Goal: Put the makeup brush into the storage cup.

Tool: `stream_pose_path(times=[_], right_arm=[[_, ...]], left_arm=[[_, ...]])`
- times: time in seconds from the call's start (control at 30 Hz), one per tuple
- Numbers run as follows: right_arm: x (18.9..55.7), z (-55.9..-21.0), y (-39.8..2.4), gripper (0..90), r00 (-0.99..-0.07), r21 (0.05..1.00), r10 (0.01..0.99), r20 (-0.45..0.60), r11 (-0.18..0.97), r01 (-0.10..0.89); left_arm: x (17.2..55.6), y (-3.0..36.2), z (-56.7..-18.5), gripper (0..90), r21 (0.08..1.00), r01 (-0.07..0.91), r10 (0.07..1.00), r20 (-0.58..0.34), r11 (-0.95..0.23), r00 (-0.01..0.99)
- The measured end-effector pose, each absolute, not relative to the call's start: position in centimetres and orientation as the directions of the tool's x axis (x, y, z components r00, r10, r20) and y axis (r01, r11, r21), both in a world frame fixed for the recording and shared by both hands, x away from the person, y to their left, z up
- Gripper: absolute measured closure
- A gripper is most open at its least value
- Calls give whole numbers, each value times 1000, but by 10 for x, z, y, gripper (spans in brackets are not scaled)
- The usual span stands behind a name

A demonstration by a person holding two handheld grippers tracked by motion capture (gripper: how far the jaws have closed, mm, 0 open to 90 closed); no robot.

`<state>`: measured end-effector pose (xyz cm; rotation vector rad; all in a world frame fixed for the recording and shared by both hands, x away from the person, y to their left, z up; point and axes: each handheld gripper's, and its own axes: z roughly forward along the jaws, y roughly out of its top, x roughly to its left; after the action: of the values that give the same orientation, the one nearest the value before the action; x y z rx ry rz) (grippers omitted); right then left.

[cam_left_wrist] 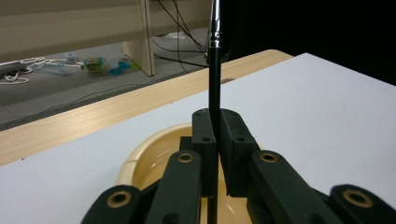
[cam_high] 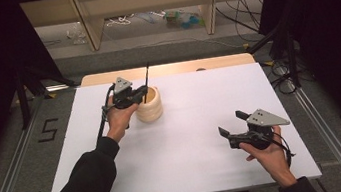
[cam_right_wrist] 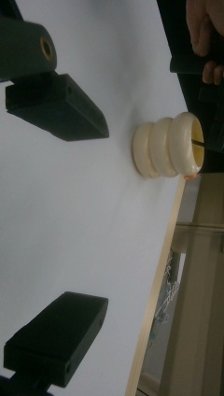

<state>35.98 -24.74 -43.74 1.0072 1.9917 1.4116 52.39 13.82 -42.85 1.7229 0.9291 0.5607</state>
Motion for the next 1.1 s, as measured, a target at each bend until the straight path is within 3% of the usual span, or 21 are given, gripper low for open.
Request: stream_pose_path(times=[0.23,0.47,0.7,1.1], right_arm=[[361,-437,-248,170,-599,945,801,3,194,265],[360,-437,-248,170,-602,940,799,18,191,281],[360,-437,-248,170,-602,940,798,18,191,282],[359,-436,-248,170,-594,942,805,7,193,273]], left_arm=[[522,138,-425,738,936,320,796,-81,-146,599],[518,143,-417,525,938,327,814,-102,-113,572],[510,148,-411,369,939,327,808,-106,-111,580],[499,152,-407,302,941,315,781,-108,-119,615]])
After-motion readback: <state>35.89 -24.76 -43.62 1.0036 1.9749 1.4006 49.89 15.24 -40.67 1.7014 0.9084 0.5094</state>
